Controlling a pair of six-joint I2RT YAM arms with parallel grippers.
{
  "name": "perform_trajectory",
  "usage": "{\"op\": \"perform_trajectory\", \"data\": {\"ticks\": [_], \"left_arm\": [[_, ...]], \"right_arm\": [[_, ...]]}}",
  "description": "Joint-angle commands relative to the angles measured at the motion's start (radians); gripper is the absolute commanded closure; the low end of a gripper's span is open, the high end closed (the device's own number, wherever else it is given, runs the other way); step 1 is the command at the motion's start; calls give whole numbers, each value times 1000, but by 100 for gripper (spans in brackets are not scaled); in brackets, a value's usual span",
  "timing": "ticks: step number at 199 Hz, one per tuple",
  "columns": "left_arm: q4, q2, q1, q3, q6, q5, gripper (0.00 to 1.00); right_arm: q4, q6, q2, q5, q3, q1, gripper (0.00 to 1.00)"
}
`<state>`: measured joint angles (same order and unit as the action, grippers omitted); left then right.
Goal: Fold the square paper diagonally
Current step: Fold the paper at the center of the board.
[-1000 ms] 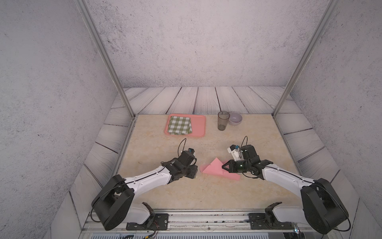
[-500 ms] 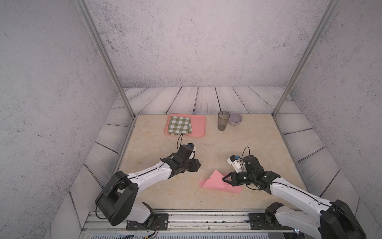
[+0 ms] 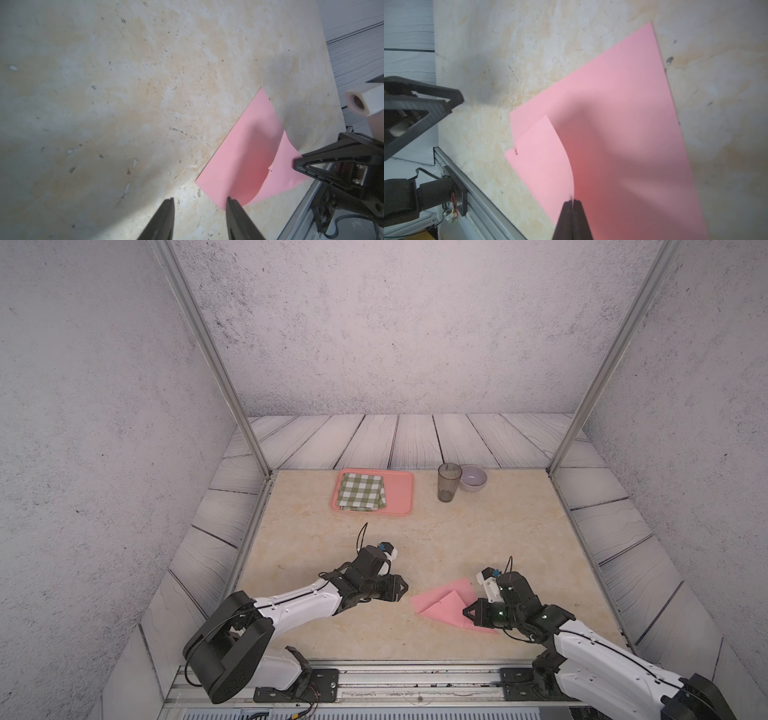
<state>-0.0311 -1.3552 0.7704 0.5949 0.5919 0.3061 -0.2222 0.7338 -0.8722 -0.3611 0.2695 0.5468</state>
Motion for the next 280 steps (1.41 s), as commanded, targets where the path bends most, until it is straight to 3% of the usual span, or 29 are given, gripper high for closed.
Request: {"op": "perform_trajectory", "data": {"ticks": [1, 45, 78, 119, 138, 154, 175, 203, 251, 280], "left_arm": [[0, 23, 31, -19, -20, -28, 52], [-5, 60, 55, -37, -7, -67, 47], [54, 12, 53, 64, -47, -81, 47], [100, -184, 53, 216, -93, 2, 68], [102, -239, 55, 241, -119, 44, 72], [131, -270, 56, 265, -160, 73, 69], [197, -313, 56, 316, -208, 102, 57], [262, -359, 56, 352, -233, 191, 54], [346, -284, 58, 241, -219, 106, 49], [367, -320, 91, 235, -210, 77, 52]], "right_arm": [[-13, 35, -29, 71, 31, -7, 100], [7, -18, -40, 29, 48, -16, 100], [-37, -89, -17, -15, 49, -16, 100], [-50, -118, 50, -62, 19, -17, 100], [-44, -117, 63, -79, 10, -15, 100], [-36, -120, 56, -110, 9, -15, 100], [-12, -126, 31, -167, 5, -11, 100], [-5, -132, 23, -179, 7, 5, 100], [-4, -131, 49, -171, 0, 8, 100], [-9, -151, 27, -180, 16, 14, 100]]}}
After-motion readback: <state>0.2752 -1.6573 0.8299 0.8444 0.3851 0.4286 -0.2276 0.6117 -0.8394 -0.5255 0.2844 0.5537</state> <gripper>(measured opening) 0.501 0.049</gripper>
